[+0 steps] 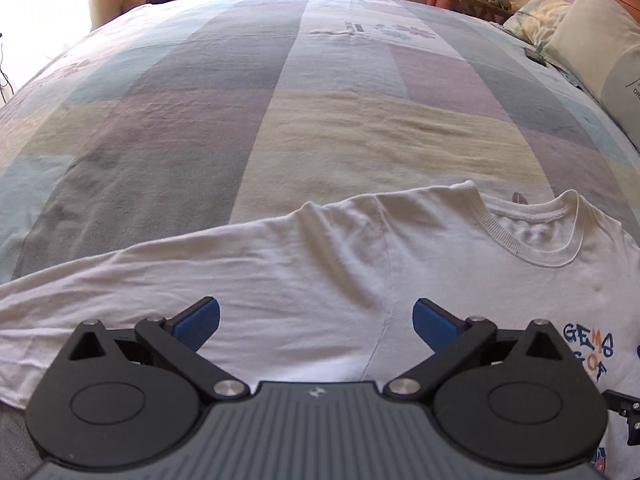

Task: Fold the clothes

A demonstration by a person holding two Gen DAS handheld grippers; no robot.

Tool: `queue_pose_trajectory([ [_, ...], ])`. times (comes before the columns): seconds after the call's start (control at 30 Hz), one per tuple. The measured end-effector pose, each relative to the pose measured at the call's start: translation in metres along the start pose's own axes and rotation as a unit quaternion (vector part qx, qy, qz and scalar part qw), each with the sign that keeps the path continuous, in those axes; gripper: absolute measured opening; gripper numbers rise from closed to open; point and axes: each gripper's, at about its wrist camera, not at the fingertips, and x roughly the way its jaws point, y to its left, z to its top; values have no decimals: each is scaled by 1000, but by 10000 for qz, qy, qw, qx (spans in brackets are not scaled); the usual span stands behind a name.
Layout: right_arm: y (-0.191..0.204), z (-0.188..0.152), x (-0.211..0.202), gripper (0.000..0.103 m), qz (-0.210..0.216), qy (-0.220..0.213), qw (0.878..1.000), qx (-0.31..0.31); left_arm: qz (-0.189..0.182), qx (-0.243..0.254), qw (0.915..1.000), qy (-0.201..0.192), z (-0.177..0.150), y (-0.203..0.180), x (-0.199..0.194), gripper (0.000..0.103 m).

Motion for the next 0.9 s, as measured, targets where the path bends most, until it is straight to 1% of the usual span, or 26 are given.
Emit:
queue_pose_trajectory([
  [0.03, 0, 0, 0, 103, -11, -11, 10000, -9, -53, -38, 10000, 38, -5, 4, 2, 102],
  [0.1, 1, -1, 0, 103, -38, -27, 10000, -26, -51, -162, 9988, 460, -15, 13, 15, 102],
  [0.13, 2, -1, 0, 103, -56, -30, 10000, -35, -7, -205, 9984, 531, -20, 16, 16, 102],
  [0.3, 3, 2, 1, 103, -94, 53, 9999, -42, -75, -187, 9989, 414, -37, 27, -6, 102],
  [0.37, 3, 2, 2, 103, -125, 68, 9999, -47, -158, -131, 9995, 226, -32, 30, -15, 102],
  [0.43, 4, 2, 2, 103, -151, 86, 9998, -39, -139, -109, 9998, -22, -26, 35, -19, 102],
  [0.47, 5, 3, 2, 103, -164, 95, 9998, -31, -114, -149, 9998, -22, -23, 40, -16, 102],
  [0.57, 7, 5, 2, 103, -223, 134, 9997, 24, -16, -452, 9985, 310, -29, 60, -1, 102],
  [0.6, 7, 5, 2, 103, -246, 150, 9996, 74, -26, -497, 9983, 297, -35, 65, -3, 102],
  [0.63, 8, 6, 1, 103, -268, 160, 9994, 159, -45, -527, 9983, 254, -41, 71, -6, 102],
  [0.73, 6, 8, -7, 103, -207, 2, 9973, 709, -6, -664, 9971, 367, -52, 83, -21, 102],
  [0.8, 11, 11, -14, 103, -201, -183, 9957, 883, -61, -689, 9975, 139, -51, 92, -30, 102],
  [0.83, 15, 12, -16, 103, -226, -261, 9956, 874, -4, -629, 9980, 23, -47, 97, -31, 102],
  [0.9, 28, 16, -16, 103, -258, -270, 9963, 772, 100, -524, 9985, -152, -37, 107, -29, 102],
])
